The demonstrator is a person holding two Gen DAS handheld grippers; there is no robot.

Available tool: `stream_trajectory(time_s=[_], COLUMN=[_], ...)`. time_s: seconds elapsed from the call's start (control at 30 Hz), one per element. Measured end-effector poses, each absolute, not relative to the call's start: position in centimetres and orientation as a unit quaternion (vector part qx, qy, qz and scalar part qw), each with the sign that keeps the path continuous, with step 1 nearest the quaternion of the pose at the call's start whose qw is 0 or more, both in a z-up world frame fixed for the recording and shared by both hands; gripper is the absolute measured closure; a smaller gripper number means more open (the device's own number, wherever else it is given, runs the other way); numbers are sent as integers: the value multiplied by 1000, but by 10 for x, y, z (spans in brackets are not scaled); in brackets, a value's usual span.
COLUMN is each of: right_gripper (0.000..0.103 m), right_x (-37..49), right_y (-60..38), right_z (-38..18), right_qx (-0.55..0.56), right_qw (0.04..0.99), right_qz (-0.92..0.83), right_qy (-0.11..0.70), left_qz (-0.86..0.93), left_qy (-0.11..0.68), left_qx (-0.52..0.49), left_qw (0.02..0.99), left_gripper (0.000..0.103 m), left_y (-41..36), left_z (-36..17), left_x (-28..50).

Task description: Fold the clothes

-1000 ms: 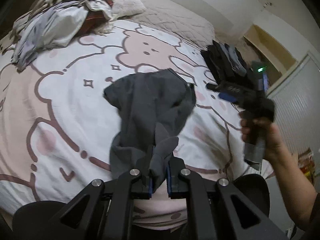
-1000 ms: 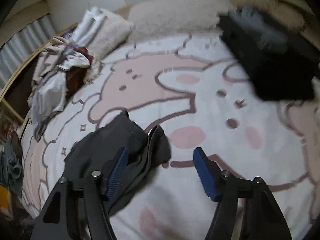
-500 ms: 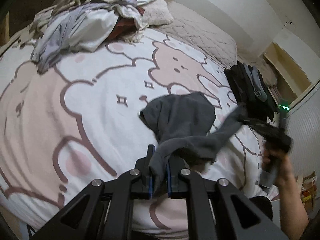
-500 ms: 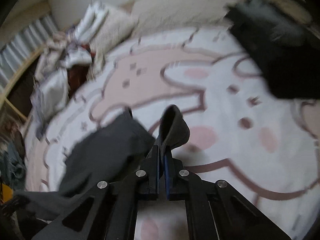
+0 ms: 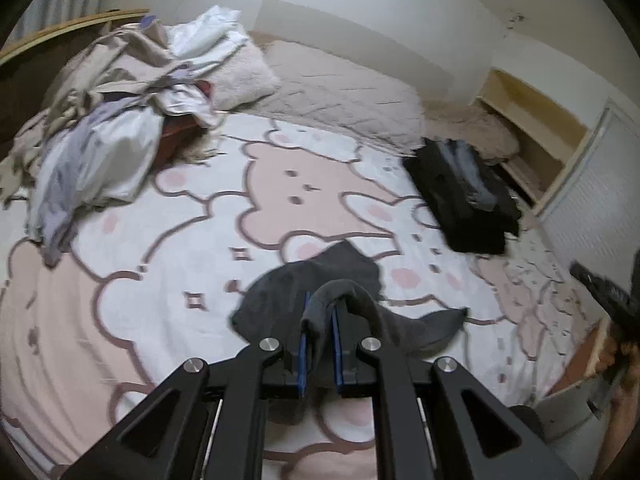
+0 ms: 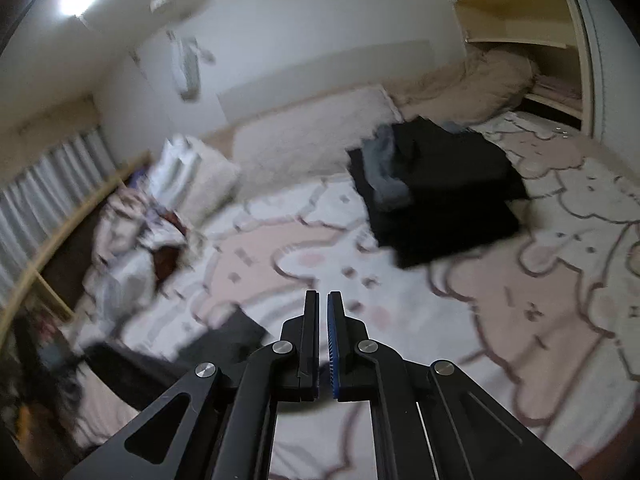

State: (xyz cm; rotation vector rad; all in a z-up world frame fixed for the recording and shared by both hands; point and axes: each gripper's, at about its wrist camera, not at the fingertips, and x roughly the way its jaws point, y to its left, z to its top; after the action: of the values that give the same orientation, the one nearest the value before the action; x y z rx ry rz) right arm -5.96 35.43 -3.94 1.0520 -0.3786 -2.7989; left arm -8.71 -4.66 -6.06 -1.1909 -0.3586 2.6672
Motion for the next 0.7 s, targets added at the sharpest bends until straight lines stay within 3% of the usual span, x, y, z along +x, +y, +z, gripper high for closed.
stream_trajectory(time_s=[0.13, 0.3, 0.37, 0.4, 0.43, 0.6, 0.7], right_gripper=[98, 97, 77, 42, 28, 29, 46], right_x=[-63, -65, -69, -72, -74, -94, -111], right_y=[331, 289, 269, 263, 258, 263, 272], right_z=[-85, -146, -172, -182, -191, -223, -243], right_qx=[409, 468, 490, 498, 502, 496, 498], right_qw=[91, 132, 144, 142, 134, 87, 73], right_qz=[-899, -852, -830, -824, -819, -808, -790], right_qy=[-130, -195, -222, -232, -243, -306, -350], left_qz=[900, 872, 867, 866, 866, 862, 858], left_qy=[-132, -173, -170, -168, -168, -179, -184], left_qx=[-414, -458, -468, -470, -471, -474, -479], left_qw=[26, -8, -9, -10, -10, -5, -1], left_gripper=[93, 93, 93, 93, 93, 93, 93], left_y=[-87, -123, -123, -121, -120, -119, -118], left_z=[-75, -99, -105, -107, -108, -112, -114], left_x=[-89, -85, -80, -78, -76, -74, -73])
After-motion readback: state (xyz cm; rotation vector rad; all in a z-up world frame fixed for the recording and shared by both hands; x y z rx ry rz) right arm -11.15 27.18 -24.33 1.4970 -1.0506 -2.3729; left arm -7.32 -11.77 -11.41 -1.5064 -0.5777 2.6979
